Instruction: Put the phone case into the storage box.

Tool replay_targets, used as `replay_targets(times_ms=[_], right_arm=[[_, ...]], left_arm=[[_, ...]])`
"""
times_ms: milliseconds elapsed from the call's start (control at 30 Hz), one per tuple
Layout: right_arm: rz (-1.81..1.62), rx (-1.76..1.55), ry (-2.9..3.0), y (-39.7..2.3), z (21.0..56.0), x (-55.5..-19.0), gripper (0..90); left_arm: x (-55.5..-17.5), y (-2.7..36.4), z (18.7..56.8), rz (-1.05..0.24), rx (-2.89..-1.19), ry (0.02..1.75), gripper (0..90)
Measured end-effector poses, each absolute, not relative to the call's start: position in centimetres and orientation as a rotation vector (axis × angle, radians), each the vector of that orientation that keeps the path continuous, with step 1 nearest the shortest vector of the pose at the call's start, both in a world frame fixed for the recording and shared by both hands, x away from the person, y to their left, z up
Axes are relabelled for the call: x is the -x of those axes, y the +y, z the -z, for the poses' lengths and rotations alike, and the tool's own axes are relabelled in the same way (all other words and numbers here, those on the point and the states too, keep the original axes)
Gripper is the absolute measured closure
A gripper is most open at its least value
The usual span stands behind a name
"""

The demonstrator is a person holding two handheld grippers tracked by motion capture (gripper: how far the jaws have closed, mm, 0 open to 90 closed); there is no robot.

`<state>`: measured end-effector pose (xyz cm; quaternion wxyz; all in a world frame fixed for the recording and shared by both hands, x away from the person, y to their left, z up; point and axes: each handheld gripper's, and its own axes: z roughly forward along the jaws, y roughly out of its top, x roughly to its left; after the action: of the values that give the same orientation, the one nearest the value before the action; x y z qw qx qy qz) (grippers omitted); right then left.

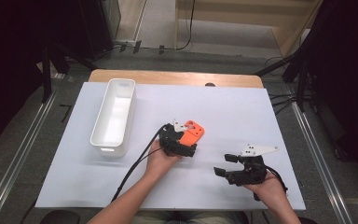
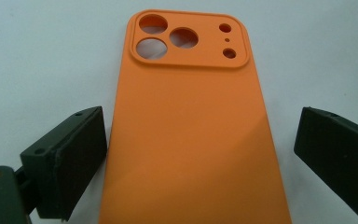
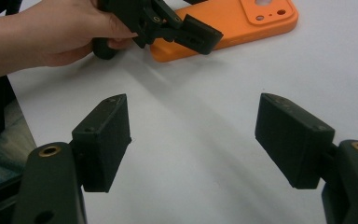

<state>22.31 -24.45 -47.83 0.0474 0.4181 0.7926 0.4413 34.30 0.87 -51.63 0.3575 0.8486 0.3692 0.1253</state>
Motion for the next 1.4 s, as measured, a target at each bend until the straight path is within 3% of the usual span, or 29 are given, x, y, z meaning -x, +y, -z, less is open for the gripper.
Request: replay_targets(times_ms=[267,667,900,1400], right_arm=[[-1.348,-1.272,2.415,-24.51,47.83,-22.30,25.4],[-1.340,-1.274,2.412,-24.52,47.85,-22.28,25.4],[-1.339,-1.278,2.421,-24.43,47.84,-22.25,25.4],[-1.330,-1.274,2.423,-24.38,47.91,-22.30,25.4]], left_arm=[[-33.98,0.16,51.77,-0.402,-2.242,0.940,2.9],[-33.97,0.23,51.72,-0.410,-2.240,0.948,4.9],[-33.84,0.52,51.66,-0.425,-2.216,0.952,14.9],[-33.84,0.41,51.53,-0.427,-2.229,0.960,15.5]])
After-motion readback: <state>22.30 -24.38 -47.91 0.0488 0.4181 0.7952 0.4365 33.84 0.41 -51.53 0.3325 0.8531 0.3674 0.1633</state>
